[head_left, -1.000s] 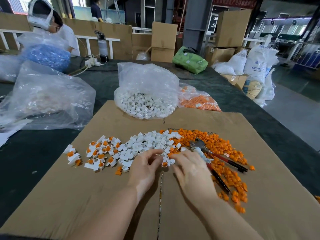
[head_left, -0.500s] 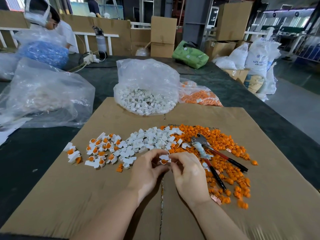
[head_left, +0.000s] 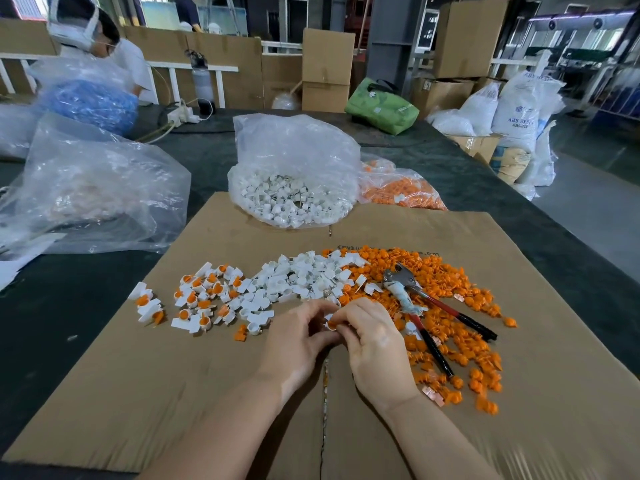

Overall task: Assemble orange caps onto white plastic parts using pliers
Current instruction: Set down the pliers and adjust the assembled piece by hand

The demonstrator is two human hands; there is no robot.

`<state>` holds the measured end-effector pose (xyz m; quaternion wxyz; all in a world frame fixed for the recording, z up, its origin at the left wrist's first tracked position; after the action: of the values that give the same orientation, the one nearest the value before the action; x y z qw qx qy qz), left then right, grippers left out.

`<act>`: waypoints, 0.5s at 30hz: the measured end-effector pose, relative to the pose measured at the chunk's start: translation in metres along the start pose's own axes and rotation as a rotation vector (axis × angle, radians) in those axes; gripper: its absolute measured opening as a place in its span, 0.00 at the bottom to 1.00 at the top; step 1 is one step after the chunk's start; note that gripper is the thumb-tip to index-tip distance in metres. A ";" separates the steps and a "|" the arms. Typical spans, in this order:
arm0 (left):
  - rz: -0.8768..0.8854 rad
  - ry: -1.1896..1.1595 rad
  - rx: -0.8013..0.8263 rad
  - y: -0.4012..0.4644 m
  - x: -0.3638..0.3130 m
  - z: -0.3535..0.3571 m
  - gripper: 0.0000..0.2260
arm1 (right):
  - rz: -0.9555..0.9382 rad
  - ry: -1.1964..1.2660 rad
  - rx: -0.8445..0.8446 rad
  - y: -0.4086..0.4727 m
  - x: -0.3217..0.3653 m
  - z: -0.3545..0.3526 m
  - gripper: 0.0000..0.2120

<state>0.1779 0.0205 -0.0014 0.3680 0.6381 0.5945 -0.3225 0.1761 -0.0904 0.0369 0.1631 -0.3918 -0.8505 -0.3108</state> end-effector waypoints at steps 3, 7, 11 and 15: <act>0.009 0.003 -0.002 -0.001 0.000 0.000 0.11 | -0.018 -0.019 -0.006 0.000 0.003 -0.001 0.08; -0.030 -0.072 -0.099 -0.001 0.006 -0.007 0.14 | 0.000 -0.050 -0.074 -0.003 0.001 -0.007 0.09; -0.041 -0.085 -0.131 -0.004 0.008 -0.010 0.19 | 0.045 -0.017 -0.091 -0.004 -0.005 -0.009 0.11; -0.028 -0.035 -0.098 -0.003 0.005 -0.008 0.17 | -0.028 -0.026 -0.030 -0.002 0.006 -0.004 0.08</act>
<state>0.1754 0.0303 -0.0016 0.4047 0.6052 0.6118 -0.3092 0.1711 -0.0911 0.0422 0.1420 -0.3862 -0.8532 -0.3205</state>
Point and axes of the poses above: each hand's wrist, its own y-axis towards the middle knuckle, its own z-axis out of the palm, x = y × z, the point moved 10 cm from there along y, towards the middle knuckle, and after that the axes turned 12 degrees about x, right-handed, at the moved point
